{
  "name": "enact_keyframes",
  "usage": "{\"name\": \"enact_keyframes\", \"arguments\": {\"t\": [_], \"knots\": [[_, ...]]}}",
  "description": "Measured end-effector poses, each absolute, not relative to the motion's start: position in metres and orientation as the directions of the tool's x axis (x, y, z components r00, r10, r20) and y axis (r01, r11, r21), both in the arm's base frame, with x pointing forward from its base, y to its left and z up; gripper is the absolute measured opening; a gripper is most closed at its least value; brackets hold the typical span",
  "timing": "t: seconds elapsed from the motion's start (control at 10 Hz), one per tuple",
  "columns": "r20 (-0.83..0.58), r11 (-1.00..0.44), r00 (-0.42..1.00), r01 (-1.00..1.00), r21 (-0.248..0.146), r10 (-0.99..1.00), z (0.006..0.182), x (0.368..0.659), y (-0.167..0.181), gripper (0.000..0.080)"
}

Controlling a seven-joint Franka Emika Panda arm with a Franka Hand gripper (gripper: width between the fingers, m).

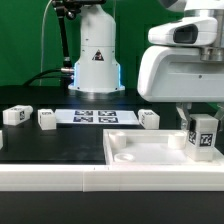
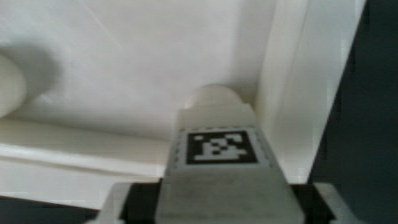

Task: Assemble one leg

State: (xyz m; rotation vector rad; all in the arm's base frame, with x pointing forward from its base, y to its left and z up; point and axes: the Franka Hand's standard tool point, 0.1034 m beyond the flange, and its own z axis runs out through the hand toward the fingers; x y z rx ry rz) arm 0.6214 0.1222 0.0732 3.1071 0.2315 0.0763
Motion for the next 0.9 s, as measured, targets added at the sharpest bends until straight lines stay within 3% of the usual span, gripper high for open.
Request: {"name": "enact_keyframes", "arguments": {"t": [0.2, 0.5, 0.9], "knots": [[0.048, -0.994, 0.993, 0.105, 0.024, 0.106, 0.0731, 0.6213, 0.1222, 0.0291], [0.048, -0.971, 0.97, -0.24, -0.011, -0.24, 0.0725, 0.6208, 0.1222, 0.0291], [0.04, -0.764, 0.763, -0.645, -0.027, -0.646, 0.0716, 0.6196, 0.1246, 0.0291]]}}
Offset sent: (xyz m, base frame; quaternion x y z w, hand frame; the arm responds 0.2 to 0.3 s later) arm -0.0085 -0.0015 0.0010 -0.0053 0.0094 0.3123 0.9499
